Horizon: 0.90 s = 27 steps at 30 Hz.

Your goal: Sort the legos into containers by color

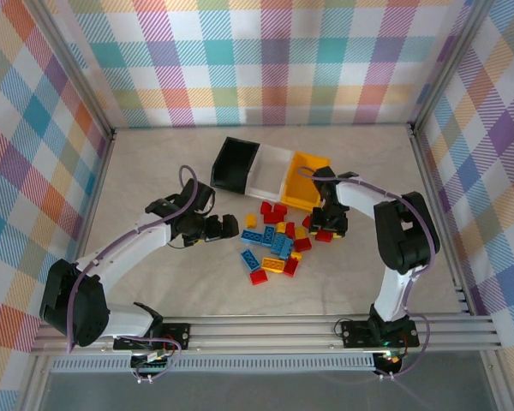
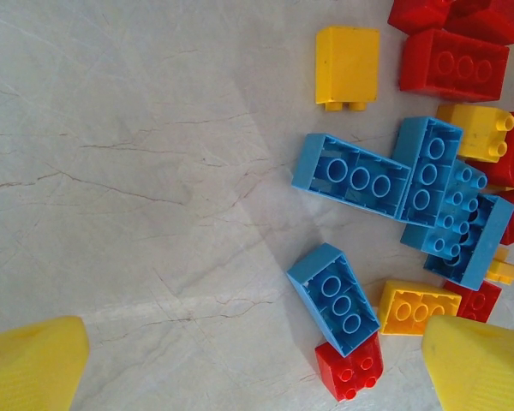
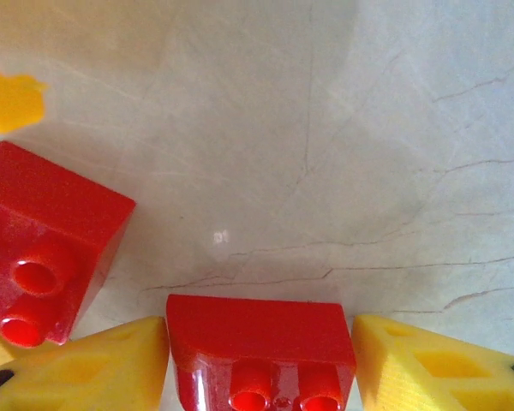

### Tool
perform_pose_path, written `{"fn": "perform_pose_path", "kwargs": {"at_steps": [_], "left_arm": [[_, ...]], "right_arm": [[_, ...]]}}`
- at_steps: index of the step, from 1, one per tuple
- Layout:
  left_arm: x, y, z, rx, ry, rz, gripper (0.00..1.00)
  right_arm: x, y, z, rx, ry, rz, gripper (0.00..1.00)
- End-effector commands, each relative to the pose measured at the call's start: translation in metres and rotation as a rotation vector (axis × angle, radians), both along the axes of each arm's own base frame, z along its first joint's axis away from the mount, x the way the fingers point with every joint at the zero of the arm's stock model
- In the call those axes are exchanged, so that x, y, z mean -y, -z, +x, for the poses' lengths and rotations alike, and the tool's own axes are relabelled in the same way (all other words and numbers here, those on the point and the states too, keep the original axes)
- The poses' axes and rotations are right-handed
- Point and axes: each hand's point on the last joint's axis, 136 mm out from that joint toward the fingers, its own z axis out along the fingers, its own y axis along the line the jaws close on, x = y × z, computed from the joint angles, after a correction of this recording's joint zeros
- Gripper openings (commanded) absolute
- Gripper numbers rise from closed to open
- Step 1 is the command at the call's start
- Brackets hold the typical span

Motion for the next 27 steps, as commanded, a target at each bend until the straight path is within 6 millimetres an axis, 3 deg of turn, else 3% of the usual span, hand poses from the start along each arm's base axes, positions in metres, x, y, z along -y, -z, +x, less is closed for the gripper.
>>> {"fn": "perform_pose_path", "kwargs": {"at_steps": [1,16,27], "left_arm": [[-0.005,0.006,-0.008,-0.037,-0.003,0.005,1.0],[0.0,0.009,-0.003,-0.048,-0.024,-0.013,1.0],[0.003,0.012,0.002,-0.055,-0.024,-0.016,1.0]], "right_arm": [[0.003,0.001,-0.003,0.001,0.018,0.005,0.59],[0.006,0.014,-0.006,-0.018,0.028,0.008,0.59],[0.012,0.003,-0.003,0.003,0.029,-0.013,0.5]]}}
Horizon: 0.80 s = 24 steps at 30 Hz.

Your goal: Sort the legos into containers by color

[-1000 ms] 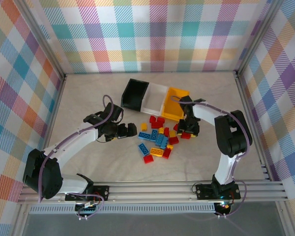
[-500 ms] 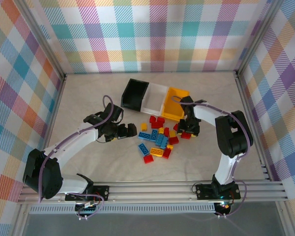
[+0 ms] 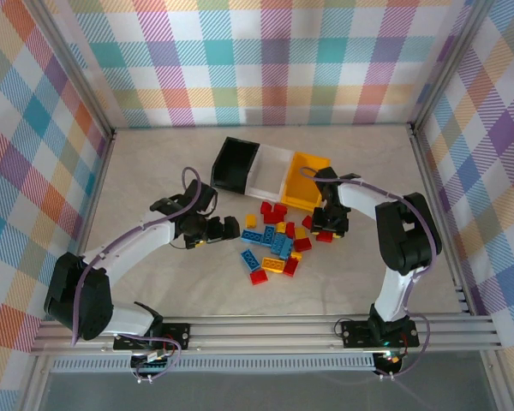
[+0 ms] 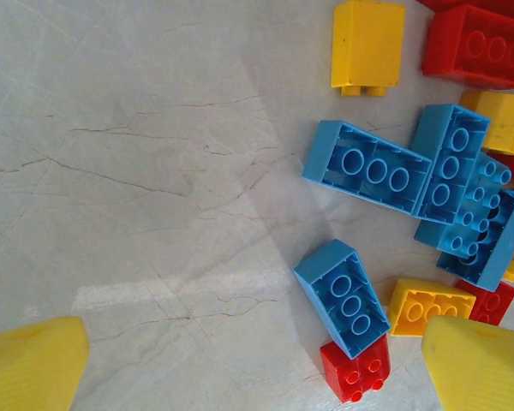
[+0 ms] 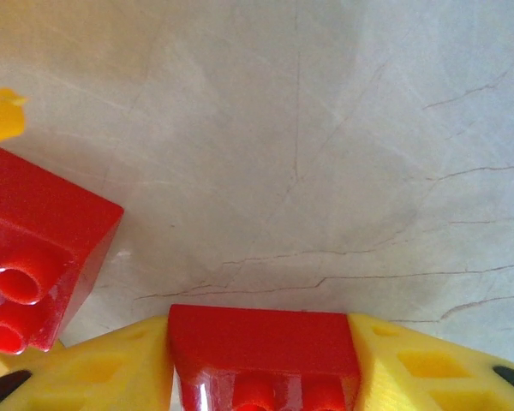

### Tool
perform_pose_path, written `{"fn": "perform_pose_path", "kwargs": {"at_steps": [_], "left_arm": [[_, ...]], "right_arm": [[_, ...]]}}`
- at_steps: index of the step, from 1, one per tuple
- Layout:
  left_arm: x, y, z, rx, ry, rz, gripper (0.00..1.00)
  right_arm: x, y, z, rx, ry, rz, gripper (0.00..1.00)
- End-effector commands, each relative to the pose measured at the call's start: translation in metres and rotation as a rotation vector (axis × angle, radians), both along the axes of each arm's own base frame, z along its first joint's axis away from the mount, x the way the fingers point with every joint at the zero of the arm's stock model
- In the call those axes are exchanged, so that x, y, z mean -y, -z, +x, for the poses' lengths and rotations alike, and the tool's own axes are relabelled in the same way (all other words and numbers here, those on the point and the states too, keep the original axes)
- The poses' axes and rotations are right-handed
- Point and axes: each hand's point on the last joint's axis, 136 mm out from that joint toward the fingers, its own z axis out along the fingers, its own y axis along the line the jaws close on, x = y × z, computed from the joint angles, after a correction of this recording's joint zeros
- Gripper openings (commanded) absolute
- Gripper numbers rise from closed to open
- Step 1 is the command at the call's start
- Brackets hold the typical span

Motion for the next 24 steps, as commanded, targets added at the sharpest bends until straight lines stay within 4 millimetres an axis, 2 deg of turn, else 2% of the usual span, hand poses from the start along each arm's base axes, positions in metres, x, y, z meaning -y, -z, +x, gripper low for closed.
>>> {"fn": "perform_pose_path", "kwargs": {"at_steps": [1,17,24], "left_arm": [[0.001,-0.002,0.004,-0.003,-0.02,-0.018,1.0],[0.005,-0.008,0.01,0.017,-0.018,-0.036,1.0],[0.008,-0.011,0.014,0.03,-0.027,-0.052,1.0]], "right_arm": [[0.008,-0.001,-0.004,-0.006,0.01,-0.022,0.5],[0.011,-0.029,-0.01,0.028,0.021,0.001,0.5],[0.014,-0.049,-0.016,0.059,0.019,0.013,0.5]]}}
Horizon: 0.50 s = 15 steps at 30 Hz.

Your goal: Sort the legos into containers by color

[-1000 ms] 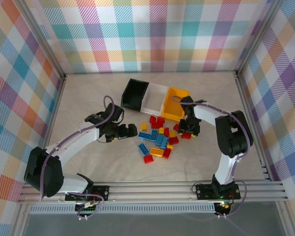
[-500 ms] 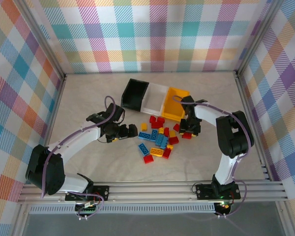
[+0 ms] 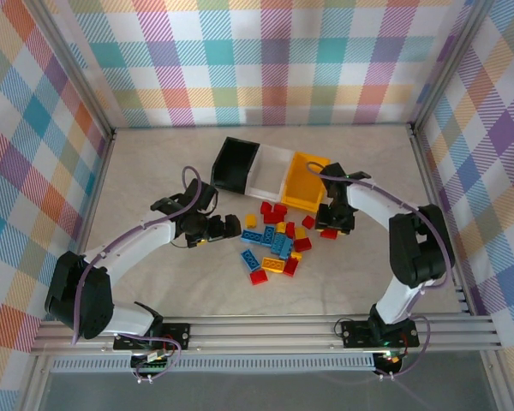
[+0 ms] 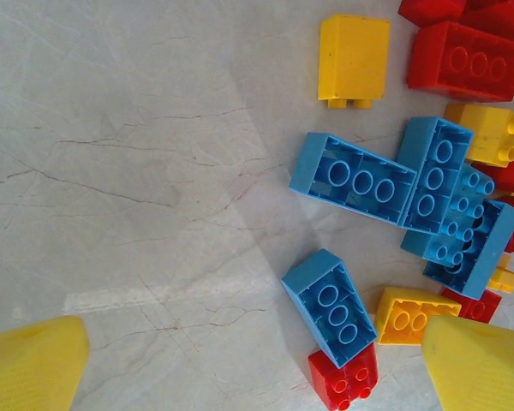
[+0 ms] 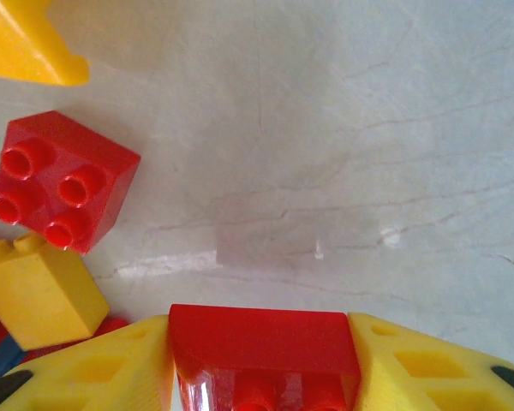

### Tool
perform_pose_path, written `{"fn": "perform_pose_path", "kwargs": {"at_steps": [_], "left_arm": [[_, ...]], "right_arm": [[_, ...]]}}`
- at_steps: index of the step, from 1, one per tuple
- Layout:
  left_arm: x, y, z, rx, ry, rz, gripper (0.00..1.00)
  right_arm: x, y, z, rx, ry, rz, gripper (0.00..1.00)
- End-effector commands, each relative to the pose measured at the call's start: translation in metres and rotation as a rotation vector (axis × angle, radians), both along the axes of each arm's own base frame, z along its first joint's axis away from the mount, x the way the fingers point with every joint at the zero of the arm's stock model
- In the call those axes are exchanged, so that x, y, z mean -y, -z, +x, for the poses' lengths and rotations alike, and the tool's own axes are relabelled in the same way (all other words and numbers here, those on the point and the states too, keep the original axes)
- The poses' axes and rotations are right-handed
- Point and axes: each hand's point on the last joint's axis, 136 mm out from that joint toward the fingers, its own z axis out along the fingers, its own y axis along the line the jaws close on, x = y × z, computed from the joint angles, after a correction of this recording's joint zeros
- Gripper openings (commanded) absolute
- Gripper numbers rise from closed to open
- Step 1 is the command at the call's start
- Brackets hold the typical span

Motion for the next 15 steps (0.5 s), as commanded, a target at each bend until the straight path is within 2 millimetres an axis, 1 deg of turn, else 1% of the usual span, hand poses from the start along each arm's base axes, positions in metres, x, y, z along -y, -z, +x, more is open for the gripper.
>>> {"fn": "perform_pose_path", "kwargs": {"at_steps": [1,8,15], "left_arm": [[0.004,-0.01,0.009,0.018,-0.018,-0.033,1.0],[0.007,-0.016,0.013,0.035,-0.024,-0.051,1.0],[0.013,-0.023,0.015,0.062,-0.016,-0.075,1.0]], "right_arm": [[0.005,-0.015,-0.01,0.001,0.005,0.007,0.5],[0.004,-0.036,-0.012,0.042,-0.005,0.033,0.5],[0.0,-0.06,-0.008,0.095,-0.023,0.064,0.5]]}}
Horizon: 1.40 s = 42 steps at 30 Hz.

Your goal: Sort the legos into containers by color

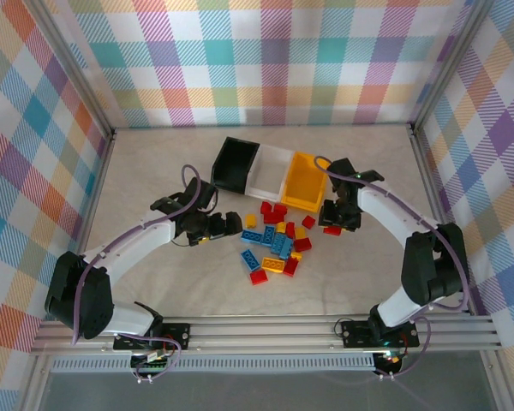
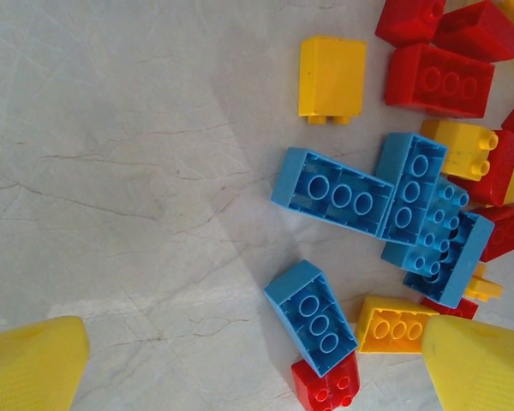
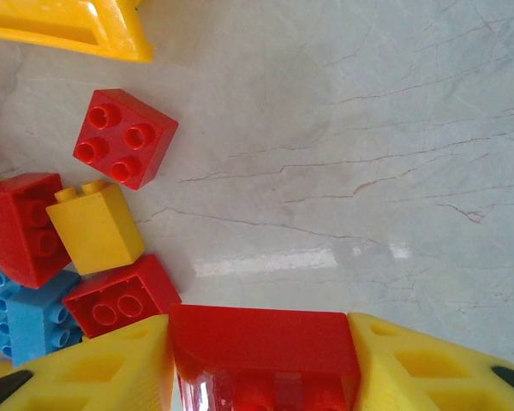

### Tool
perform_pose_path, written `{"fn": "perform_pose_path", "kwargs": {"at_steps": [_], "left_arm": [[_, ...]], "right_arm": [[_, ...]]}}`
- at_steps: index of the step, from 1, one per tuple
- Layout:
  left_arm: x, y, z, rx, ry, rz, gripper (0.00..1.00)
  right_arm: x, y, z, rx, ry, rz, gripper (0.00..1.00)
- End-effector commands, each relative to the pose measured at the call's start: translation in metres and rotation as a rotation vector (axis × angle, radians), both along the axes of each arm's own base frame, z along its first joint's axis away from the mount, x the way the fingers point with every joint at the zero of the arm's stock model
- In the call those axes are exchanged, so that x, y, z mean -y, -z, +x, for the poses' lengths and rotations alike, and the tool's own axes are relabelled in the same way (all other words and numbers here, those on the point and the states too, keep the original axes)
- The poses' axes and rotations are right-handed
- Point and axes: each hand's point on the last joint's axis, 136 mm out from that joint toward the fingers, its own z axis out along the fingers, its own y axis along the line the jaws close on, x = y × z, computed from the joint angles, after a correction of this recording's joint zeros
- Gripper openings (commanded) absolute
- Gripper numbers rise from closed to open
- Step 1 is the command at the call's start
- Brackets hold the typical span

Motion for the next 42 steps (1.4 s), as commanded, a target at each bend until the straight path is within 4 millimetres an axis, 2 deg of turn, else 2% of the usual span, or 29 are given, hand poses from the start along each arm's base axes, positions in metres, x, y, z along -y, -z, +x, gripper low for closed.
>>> {"fn": "perform_pose_path", "kwargs": {"at_steps": [1,11,22,30,42], "left_arm": [[0.009,-0.019,0.009,0.044,0.0,-0.05,1.0],[0.013,-0.029,0.01,0.08,0.021,-0.078,1.0],[0.007,-0.038,0.001,0.126,0.026,-0.092,1.0],[0.006,-0.046,0.001,0.15,0.032,-0.105,1.0],[0.003,-0.047,0.008,0.147,0.015,-0.117,1.0]], "right_arm": [[-0.003,-0.024,0.002,0.036,-0.016,0.034,0.5],[-0.014,-0.055,0.014,0.093,-0.014,0.094,0.5],[-0.032,-0.082,0.046,0.128,-0.027,0.146,0.5],[-0.046,-0.088,0.074,0.133,-0.048,0.162,0.5],[-0.062,-0.085,0.112,0.122,-0.088,0.167,0.5]]}}
